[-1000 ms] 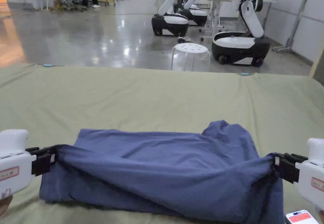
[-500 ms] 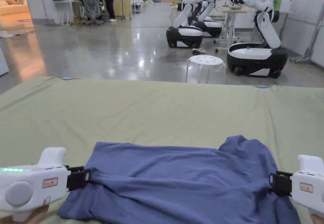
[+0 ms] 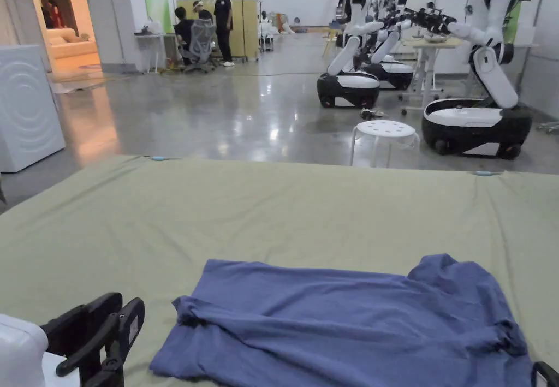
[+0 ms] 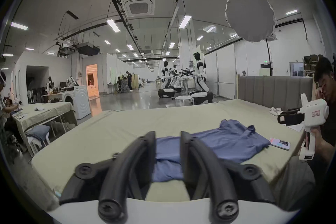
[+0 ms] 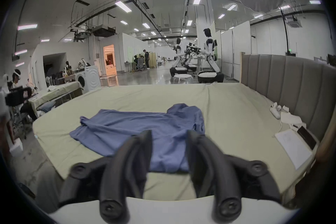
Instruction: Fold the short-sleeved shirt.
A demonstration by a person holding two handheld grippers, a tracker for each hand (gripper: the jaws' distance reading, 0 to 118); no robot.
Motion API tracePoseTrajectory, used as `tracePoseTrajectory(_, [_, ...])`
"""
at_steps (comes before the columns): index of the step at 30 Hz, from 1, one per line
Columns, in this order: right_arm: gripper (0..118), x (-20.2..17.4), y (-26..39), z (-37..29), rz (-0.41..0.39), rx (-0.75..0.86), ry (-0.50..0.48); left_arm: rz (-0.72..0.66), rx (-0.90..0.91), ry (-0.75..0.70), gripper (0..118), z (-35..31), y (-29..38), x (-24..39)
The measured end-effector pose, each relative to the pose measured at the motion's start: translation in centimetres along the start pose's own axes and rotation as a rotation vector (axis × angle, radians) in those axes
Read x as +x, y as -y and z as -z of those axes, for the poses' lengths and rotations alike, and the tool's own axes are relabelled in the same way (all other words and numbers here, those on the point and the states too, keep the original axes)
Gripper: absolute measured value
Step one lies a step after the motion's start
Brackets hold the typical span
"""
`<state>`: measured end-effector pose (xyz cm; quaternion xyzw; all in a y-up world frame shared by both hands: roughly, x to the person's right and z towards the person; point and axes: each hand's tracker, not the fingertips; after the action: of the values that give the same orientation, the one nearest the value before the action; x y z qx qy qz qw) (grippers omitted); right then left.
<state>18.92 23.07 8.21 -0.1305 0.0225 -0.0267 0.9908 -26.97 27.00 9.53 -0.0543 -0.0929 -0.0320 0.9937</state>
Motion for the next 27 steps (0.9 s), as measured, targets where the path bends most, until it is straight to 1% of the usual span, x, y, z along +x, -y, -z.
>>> tracePoseTrajectory(1, [7,-0.4,0.3,-0.9,0.016,0.014,0.003,0.031,-0.018,-0.030,12,-0.7,0.3,0.5])
tracePoseTrajectory(2, [7,-0.8,0.4,-1.4,0.019,0.023,0.009,0.052,-0.031,-0.051,12,-1.3,0.6,1.1])
tracePoseTrajectory(3, [0,-1.0,0.4,-1.9,0.024,0.028,0.022,0.056,-0.034,-0.038,8,-1.8,0.7,1.6])
tracePoseTrajectory(4, [0,-1.0,0.2,-2.1,0.014,0.014,0.002,0.059,-0.033,-0.062,3,-2.3,0.9,1.8])
tracePoseTrajectory(5, [0,-1.2,0.0,-2.4,0.004,0.009,-0.005,0.045,-0.037,-0.059,3,-2.5,1.1,1.9])
tracePoseTrajectory(6, [0,-1.4,-0.1,-2.4,-0.013,0.013,0.018,0.034,-0.044,-0.046,3,-2.5,1.2,1.7])
tracePoseTrajectory(7, [0,-1.4,-0.3,-2.3,-0.021,0.017,0.015,0.016,-0.045,-0.049,2,-2.3,1.5,1.7])
tracePoseTrajectory(11, [0,-1.2,-0.9,-1.9,-0.010,0.015,-0.016,-0.024,-0.074,-0.039,2,-1.0,2.0,0.9])
tracePoseTrajectory(14, [0,-1.3,-0.9,-1.8,-0.002,0.006,-0.020,-0.105,-0.169,0.009,3,1.8,2.3,-1.3])
tracePoseTrajectory(15, [0,-1.3,-0.7,-1.7,0.001,0.005,-0.023,-0.125,-0.233,0.042,3,3.1,2.8,-1.6])
tracePoseTrajectory(16, [0,-1.1,-0.7,-1.5,0.005,-0.002,-0.030,-0.147,-0.241,0.054,10,4.3,3.3,-2.4])
tracePoseTrajectory(17, [0,-1.0,-0.5,-1.4,0.008,-0.011,-0.033,-0.163,-0.287,0.056,26,5.9,3.8,-3.4])
tracePoseTrajectory(18, [0,-1.3,-0.3,-1.4,0.013,-0.017,-0.031,-0.172,-0.321,0.058,38,7.4,4.4,-4.1])
tracePoseTrajectory(19, [0,-1.0,-0.1,-1.1,0.022,-0.028,-0.036,-0.194,-0.382,0.073,42,9.5,5.1,-4.7])
tracePoseTrajectory(20, [0,-0.8,0.1,-0.9,0.034,-0.042,-0.042,-0.210,-0.426,0.078,43,11.4,5.8,-5.6])
tracePoseTrajectory(22, [0,-0.4,0.7,-0.6,0.043,-0.060,-0.029,-0.222,-0.511,0.045,50,14.9,7.5,-7.1])
tracePoseTrajectory(25, [0,0.4,1.4,-0.1,0.063,-0.091,-0.021,-0.256,-0.622,0.004,50,19.5,9.9,-8.1])
tracePoseTrajectory(27, [0,1.0,2.0,0.1,0.078,-0.106,-0.013,-0.262,-0.665,-0.002,50,21.3,10.9,-8.1])
